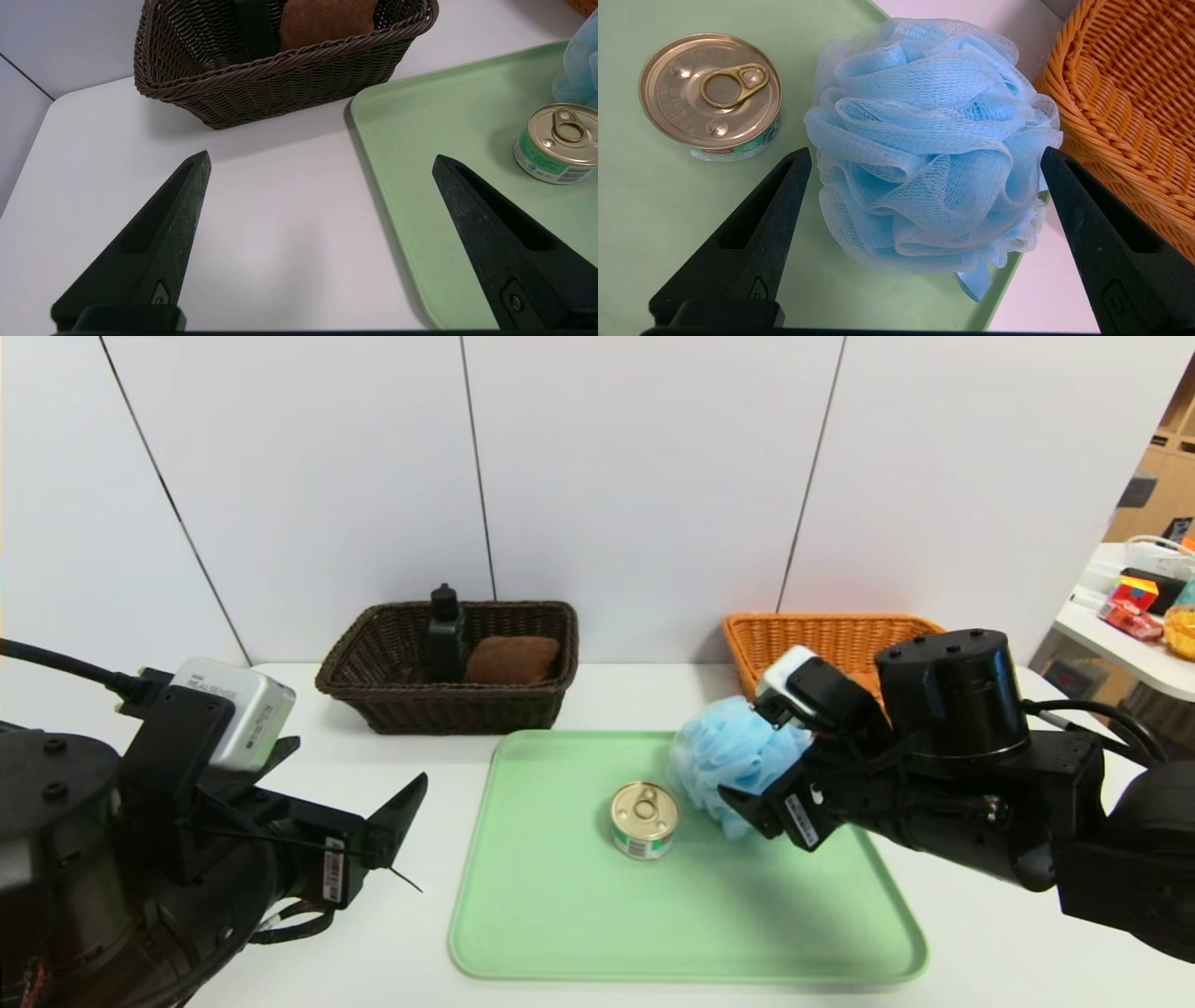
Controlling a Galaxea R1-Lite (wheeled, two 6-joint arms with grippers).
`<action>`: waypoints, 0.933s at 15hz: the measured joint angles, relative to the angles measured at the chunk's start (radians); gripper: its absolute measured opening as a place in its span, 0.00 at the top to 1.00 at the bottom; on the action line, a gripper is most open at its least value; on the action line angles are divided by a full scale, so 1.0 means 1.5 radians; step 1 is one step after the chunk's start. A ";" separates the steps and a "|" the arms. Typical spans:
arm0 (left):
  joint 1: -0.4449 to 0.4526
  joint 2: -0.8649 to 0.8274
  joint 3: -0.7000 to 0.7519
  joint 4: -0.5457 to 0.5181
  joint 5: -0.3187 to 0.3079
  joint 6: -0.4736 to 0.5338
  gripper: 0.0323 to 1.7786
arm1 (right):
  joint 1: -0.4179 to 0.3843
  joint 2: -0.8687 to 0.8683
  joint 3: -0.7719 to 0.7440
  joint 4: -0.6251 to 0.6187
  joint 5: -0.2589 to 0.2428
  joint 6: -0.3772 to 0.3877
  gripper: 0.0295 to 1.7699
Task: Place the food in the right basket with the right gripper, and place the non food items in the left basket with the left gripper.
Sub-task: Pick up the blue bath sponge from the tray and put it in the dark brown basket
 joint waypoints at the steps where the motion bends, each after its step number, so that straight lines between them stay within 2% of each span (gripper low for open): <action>1: 0.000 -0.001 0.000 0.000 0.000 0.000 0.05 | 0.000 0.005 0.000 -0.001 0.000 -0.001 0.04; 10: 0.000 -0.001 0.001 0.000 -0.001 0.000 0.05 | -0.001 0.045 0.002 -0.045 0.000 -0.009 0.06; 12: 0.000 -0.001 0.001 0.000 -0.001 0.000 0.05 | -0.004 0.050 0.000 -0.052 0.000 -0.007 0.27; 14: 0.000 -0.001 0.001 0.000 -0.001 0.000 0.05 | -0.004 0.054 -0.001 -0.063 0.000 -0.008 0.42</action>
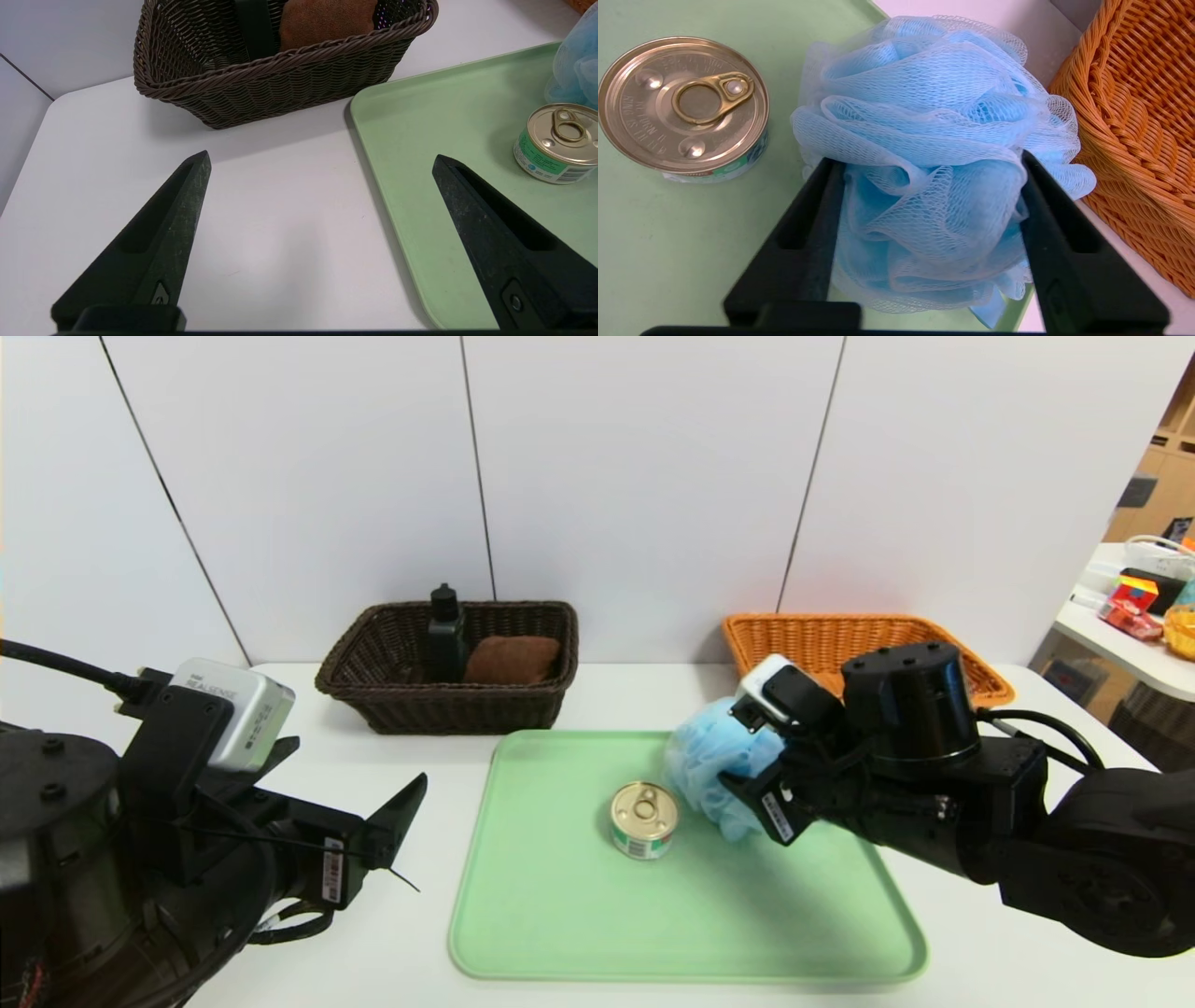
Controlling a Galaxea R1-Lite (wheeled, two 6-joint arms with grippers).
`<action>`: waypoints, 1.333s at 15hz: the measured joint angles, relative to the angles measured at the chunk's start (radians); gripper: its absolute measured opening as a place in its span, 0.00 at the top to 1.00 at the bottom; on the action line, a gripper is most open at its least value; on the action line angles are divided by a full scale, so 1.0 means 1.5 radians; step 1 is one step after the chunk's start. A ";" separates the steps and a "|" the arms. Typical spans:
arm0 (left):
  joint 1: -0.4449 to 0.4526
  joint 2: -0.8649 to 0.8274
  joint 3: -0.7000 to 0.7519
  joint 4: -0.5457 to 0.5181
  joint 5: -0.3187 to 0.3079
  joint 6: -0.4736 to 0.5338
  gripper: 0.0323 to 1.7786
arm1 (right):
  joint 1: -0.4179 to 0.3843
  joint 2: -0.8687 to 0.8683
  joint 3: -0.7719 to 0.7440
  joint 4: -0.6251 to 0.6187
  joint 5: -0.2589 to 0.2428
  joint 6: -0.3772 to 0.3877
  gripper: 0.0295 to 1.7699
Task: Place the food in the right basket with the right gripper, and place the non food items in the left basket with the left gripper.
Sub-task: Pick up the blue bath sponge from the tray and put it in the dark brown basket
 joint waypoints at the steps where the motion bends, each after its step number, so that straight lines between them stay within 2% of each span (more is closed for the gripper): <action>1: 0.000 0.000 0.000 0.000 0.000 0.000 0.05 | 0.000 0.001 0.002 -0.001 0.000 0.000 0.48; 3: 0.000 -0.001 0.000 0.000 0.000 0.000 0.05 | 0.000 0.002 0.003 -0.002 0.000 -0.002 0.60; 4: 0.000 -0.001 0.000 0.000 -0.001 0.000 0.05 | 0.000 0.003 0.003 -0.001 0.000 -0.002 0.90; 5: 0.000 -0.001 0.000 0.000 -0.001 0.000 0.05 | 0.000 0.003 0.003 -0.002 0.000 -0.003 0.97; 13: 0.000 0.001 -0.002 0.000 -0.001 0.000 0.05 | 0.003 -0.004 0.002 -0.028 0.000 -0.004 0.97; 20: 0.000 0.003 -0.002 0.000 -0.001 0.000 0.05 | 0.021 -0.075 -0.004 -0.045 -0.007 -0.016 0.97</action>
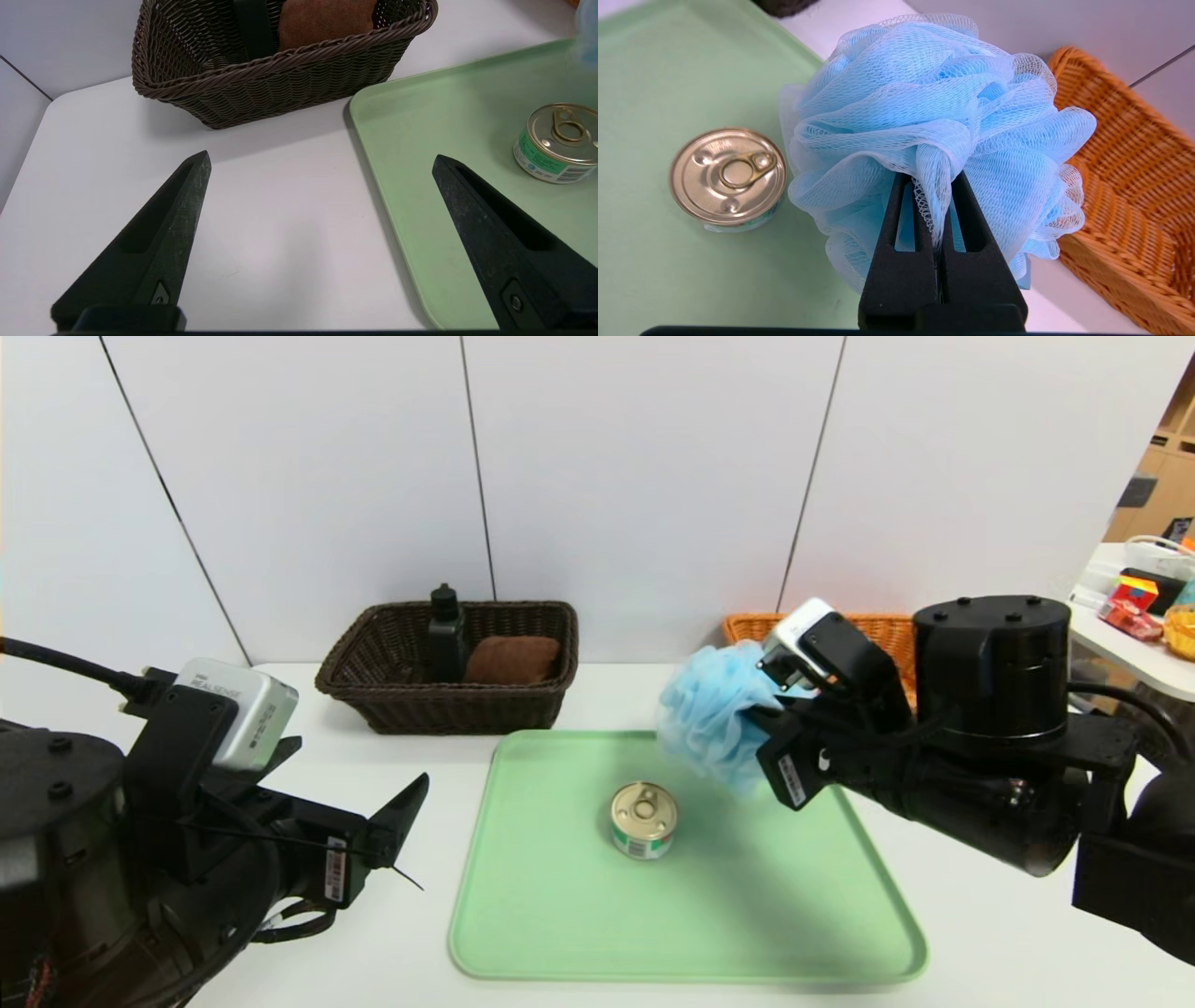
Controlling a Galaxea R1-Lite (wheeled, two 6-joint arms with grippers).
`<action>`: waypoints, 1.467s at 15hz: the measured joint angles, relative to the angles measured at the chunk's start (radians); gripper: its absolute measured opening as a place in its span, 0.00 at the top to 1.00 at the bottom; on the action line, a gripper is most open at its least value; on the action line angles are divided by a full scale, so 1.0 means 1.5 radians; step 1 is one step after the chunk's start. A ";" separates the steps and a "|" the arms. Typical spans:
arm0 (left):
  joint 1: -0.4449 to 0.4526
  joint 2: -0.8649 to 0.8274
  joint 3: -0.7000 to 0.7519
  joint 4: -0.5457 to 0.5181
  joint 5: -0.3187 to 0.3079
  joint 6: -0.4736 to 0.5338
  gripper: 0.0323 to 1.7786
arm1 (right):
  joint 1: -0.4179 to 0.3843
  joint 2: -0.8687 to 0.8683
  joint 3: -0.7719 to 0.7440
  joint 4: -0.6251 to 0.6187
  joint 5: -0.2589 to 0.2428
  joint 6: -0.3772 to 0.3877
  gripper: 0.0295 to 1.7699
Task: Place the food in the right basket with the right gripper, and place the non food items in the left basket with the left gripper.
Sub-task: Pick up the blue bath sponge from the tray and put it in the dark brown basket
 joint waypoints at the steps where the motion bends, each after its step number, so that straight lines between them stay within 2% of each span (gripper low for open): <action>1: 0.000 0.000 0.000 0.000 0.000 0.001 0.05 | 0.001 -0.014 0.000 0.000 -0.001 -0.003 0.97; 6: 0.000 0.007 -0.004 -0.001 -0.001 0.000 0.05 | 0.003 -0.084 0.000 -0.012 0.007 -0.018 0.97; 9: 0.000 0.011 -0.007 -0.004 -0.001 0.001 0.05 | 0.003 -0.090 -0.012 -0.134 0.037 -0.019 0.97; 11: 0.000 0.013 -0.009 -0.007 -0.001 0.001 0.05 | 0.004 -0.077 -0.035 -0.197 0.042 -0.025 0.97; 15: 0.000 0.017 -0.010 -0.008 -0.001 0.001 0.05 | 0.013 -0.036 -0.139 -0.200 0.037 -0.029 0.97; 22: 0.000 0.020 -0.010 -0.008 -0.001 0.001 0.05 | 0.047 0.107 -0.301 -0.199 0.043 -0.024 0.97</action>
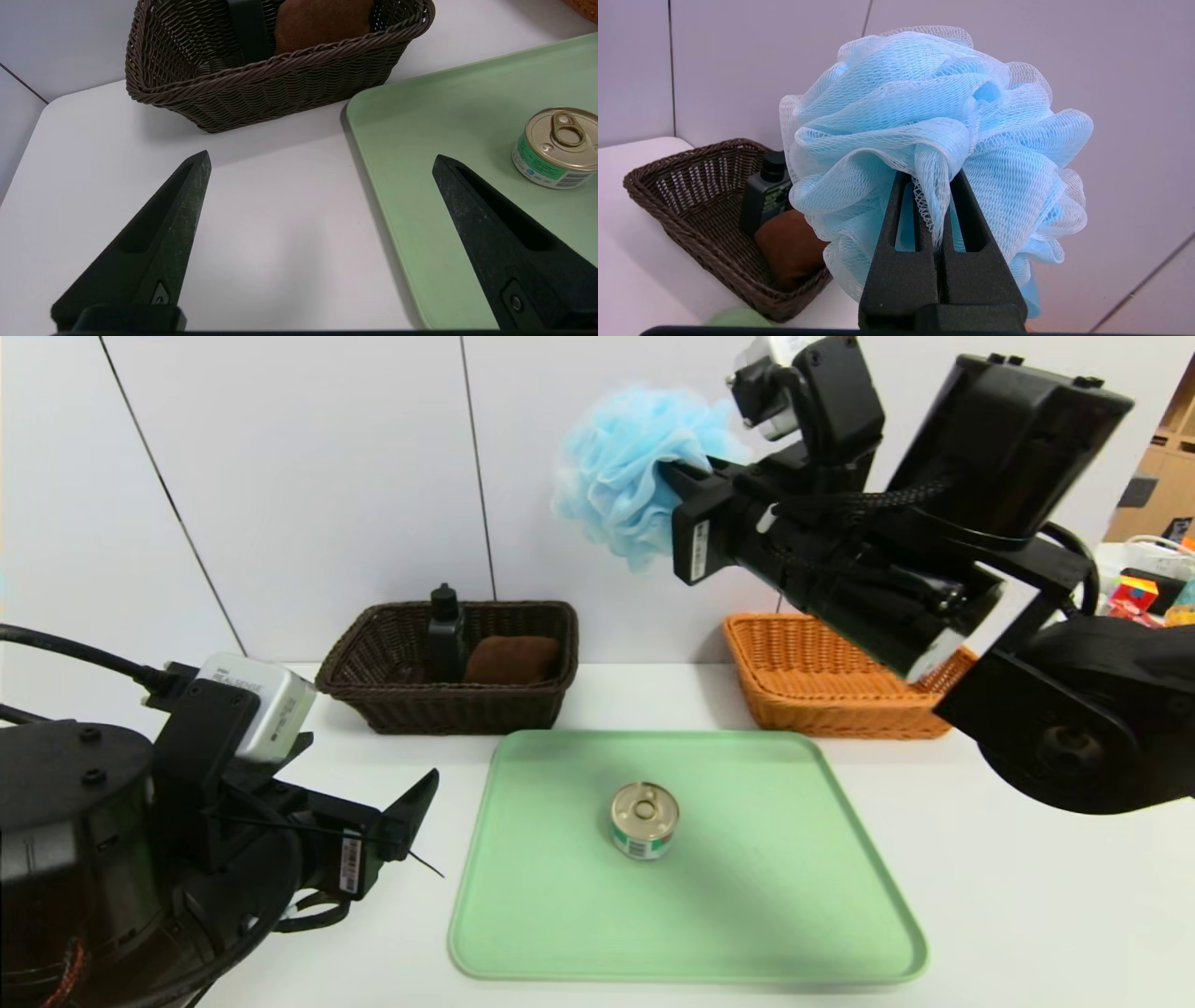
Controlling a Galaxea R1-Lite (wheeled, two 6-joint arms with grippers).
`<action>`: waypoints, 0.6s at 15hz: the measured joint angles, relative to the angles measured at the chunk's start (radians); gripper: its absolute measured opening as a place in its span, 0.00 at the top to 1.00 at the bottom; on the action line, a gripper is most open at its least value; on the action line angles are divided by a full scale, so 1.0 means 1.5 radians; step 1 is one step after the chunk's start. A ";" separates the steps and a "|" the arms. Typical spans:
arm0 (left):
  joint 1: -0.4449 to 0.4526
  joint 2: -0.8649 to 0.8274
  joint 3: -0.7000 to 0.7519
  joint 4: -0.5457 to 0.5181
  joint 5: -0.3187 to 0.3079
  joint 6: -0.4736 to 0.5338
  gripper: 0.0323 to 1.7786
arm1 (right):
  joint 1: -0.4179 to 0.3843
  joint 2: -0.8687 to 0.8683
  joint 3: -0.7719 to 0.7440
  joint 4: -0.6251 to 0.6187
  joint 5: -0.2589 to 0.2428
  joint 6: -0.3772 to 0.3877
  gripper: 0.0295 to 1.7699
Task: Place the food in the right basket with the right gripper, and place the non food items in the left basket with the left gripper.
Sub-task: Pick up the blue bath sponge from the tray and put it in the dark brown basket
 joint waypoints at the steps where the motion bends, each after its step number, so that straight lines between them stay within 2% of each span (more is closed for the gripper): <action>1: 0.000 0.001 0.000 0.000 0.000 0.000 0.05 | 0.006 0.023 -0.029 0.001 0.000 0.002 0.97; 4: 0.000 0.004 0.000 -0.001 0.000 0.000 0.05 | 0.022 0.094 -0.122 0.010 -0.001 0.009 0.97; 9: 0.000 0.006 0.004 -0.001 0.001 -0.001 0.05 | 0.051 0.195 -0.241 0.049 -0.021 0.053 0.97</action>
